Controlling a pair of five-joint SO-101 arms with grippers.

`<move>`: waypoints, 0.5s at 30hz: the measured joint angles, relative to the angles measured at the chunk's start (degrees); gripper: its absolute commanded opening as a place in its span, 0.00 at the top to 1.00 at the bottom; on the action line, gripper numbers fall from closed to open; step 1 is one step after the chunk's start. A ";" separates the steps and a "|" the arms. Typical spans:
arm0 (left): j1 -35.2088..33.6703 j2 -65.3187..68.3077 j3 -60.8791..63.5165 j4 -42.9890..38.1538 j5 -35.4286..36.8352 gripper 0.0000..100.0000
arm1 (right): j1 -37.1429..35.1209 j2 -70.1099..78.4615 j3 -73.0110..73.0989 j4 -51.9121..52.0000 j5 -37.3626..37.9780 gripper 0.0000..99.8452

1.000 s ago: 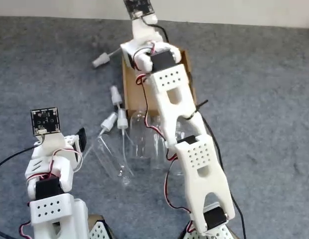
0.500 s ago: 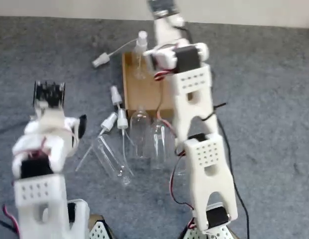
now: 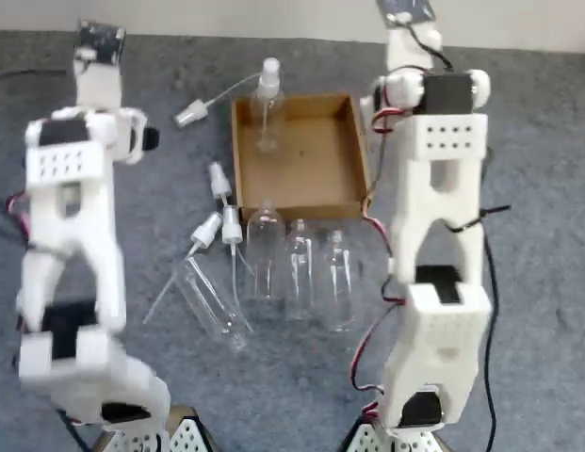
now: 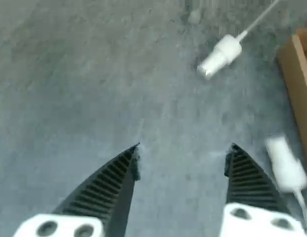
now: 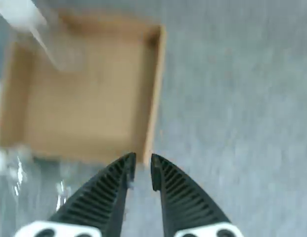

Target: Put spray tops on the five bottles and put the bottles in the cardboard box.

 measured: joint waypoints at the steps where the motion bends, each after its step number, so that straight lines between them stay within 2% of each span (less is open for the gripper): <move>1: 0.70 3.78 -3.52 -0.53 0.00 0.78 | 0.44 -1.85 4.66 0.00 0.88 0.99; 4: 2.99 15.03 -13.27 -3.69 0.00 0.78 | 0.62 -6.42 17.05 -0.26 2.55 0.99; 8: 5.27 29.19 -25.85 -8.09 0.09 0.78 | 0.53 -12.40 31.38 -6.95 2.99 0.99; 15: 5.98 52.57 -53.01 -13.45 4.84 0.78 | 0.53 -24.44 54.42 -16.26 3.34 0.99</move>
